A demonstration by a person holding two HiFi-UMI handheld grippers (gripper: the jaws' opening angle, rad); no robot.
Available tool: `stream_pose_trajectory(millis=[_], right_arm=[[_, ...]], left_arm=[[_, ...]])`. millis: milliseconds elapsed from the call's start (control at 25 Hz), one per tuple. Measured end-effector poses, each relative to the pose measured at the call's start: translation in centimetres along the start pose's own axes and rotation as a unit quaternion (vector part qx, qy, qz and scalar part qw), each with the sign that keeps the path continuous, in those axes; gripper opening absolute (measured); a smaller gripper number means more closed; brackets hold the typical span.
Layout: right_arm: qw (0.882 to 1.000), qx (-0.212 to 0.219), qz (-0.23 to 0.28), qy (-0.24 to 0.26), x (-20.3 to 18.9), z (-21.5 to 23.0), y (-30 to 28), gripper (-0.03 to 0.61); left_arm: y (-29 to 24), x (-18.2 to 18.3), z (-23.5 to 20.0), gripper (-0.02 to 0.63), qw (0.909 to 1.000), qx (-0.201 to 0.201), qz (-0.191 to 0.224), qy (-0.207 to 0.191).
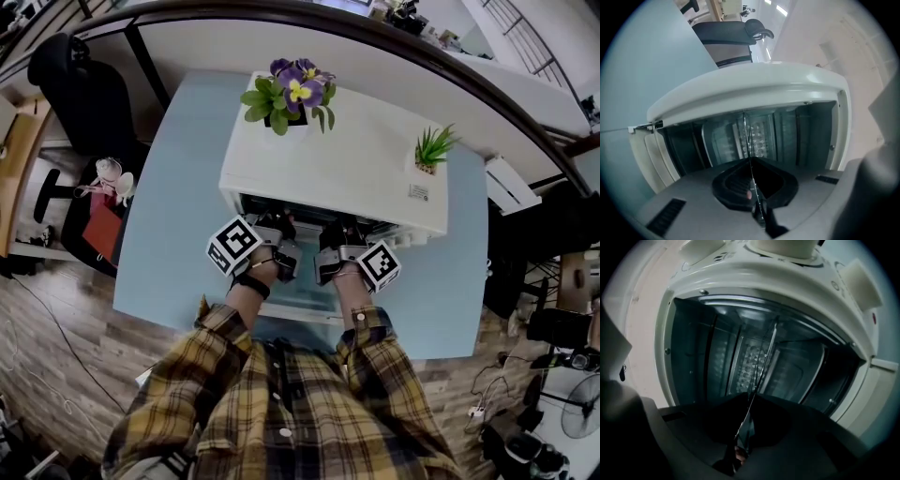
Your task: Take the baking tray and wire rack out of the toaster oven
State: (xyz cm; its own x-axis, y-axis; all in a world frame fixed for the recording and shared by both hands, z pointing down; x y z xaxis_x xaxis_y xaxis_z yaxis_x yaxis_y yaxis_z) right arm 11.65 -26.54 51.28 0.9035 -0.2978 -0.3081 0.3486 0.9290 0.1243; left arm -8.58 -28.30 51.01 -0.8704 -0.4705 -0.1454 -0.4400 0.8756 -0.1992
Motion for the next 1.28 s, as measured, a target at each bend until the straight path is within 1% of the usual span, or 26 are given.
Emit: stream_pose_trajectory(millis=[240, 520, 760, 920, 1040, 1160, 1280], right_arm=[[1.0, 0.001, 0.006, -0.016, -0.4, -0.1, 0.9, 0.014], [1.0, -0.006, 0.0, -0.009, -1.4, -0.8, 2.8, 0.012], [1.0, -0.025, 0.004, -0.001, -2.3, -1.2, 4.9, 0.011], [1.0, -0.026, 0.001, 0.005, -3.0, -1.5, 5.8, 0.011], [0.999, -0.034, -0.001, 0.012, -3.4, -1.7, 6.9, 0.011], [0.999, -0.036, -0.002, 0.01, -4.0, -2.0, 7.9, 0.009], [1.0, -0.025, 0.003, 0.002, -4.5, -2.4, 8.7, 0.009]], left_arm=[[0.9, -0.4, -0.1, -0.006, 1.0, 0.003, -0.001, 0.0], [3.0, -1.1, -0.5, -0.005, 1.0, 0.002, -0.006, -0.004], [4.9, -1.7, -0.8, -0.003, 0.9999, 0.001, -0.015, -0.005], [6.0, -2.1, -1.1, -0.002, 0.9996, 0.001, -0.027, -0.006], [6.9, -2.4, -1.3, -0.002, 0.9993, 0.0, -0.037, -0.005], [8.1, -2.7, -1.6, -0.002, 0.9992, -0.001, -0.039, -0.005], [9.0, -3.1, -1.7, -0.002, 0.9991, -0.004, -0.042, -0.008]])
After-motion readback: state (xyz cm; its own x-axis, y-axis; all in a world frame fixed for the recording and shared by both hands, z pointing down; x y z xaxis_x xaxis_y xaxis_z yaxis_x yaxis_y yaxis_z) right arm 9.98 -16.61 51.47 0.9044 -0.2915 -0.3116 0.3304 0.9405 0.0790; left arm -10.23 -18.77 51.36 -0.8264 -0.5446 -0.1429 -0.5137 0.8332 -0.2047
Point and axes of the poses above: the fingertips, and each gripper's own axes: y backward along the fingers, z to its right, x out of its top, the point moved 6 cm from there along y, backward along the fingers, and after that the axes turned 8 degrees about x, right-handed, at the moved point
